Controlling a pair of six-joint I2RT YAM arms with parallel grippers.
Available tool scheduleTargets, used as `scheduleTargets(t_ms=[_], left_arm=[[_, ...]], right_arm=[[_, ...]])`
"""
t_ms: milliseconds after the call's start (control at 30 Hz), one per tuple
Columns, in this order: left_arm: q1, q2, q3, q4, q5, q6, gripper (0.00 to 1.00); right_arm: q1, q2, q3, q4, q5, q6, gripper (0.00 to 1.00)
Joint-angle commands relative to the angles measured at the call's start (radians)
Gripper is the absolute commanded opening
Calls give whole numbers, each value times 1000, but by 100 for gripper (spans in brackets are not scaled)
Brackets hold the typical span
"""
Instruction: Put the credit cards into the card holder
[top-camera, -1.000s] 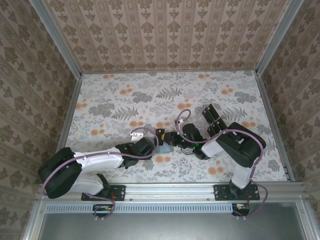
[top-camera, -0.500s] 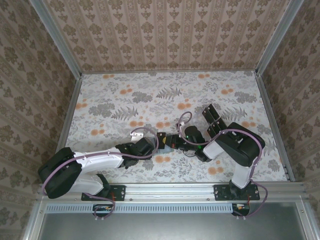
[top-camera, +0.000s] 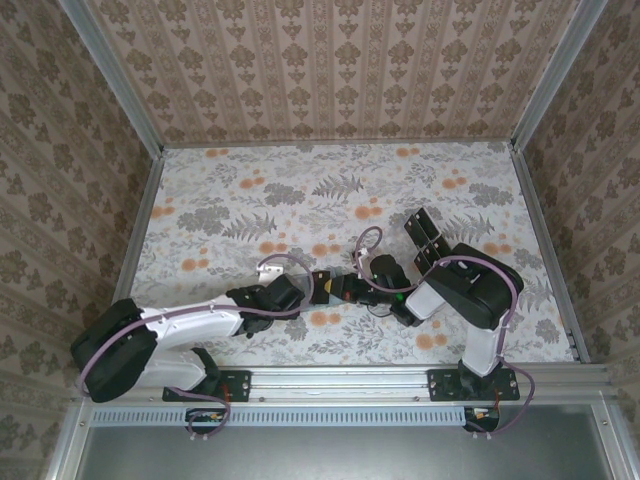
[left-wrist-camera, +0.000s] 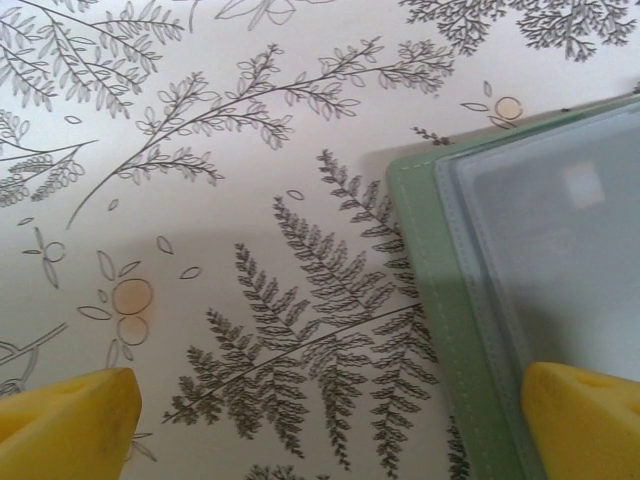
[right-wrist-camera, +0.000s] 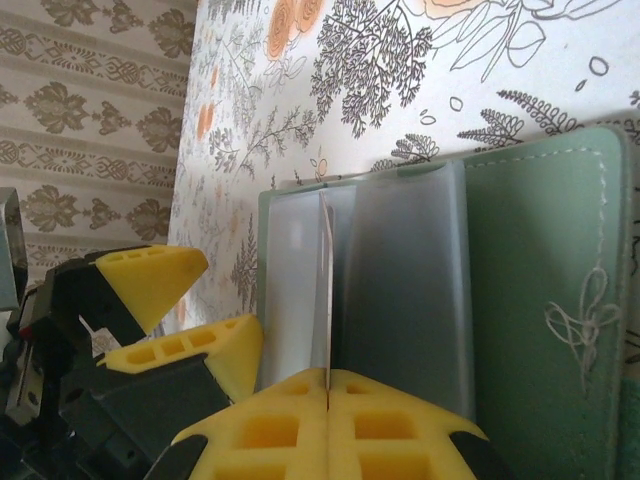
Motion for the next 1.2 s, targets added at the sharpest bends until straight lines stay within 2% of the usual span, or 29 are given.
scheduleTargets(t_ms=[0, 500, 1167], left_arm=[[19, -29, -20, -47, 1, 35, 100], [45, -37, -31, -37, 16, 44, 100], [63, -20, -34, -17, 24, 61, 100]], right_arm=[[-5, 23, -16, 41, -31, 12, 0], [-7, 57, -2, 26, -86, 16, 0], [-36, 88, 63, -120, -197, -23, 0]])
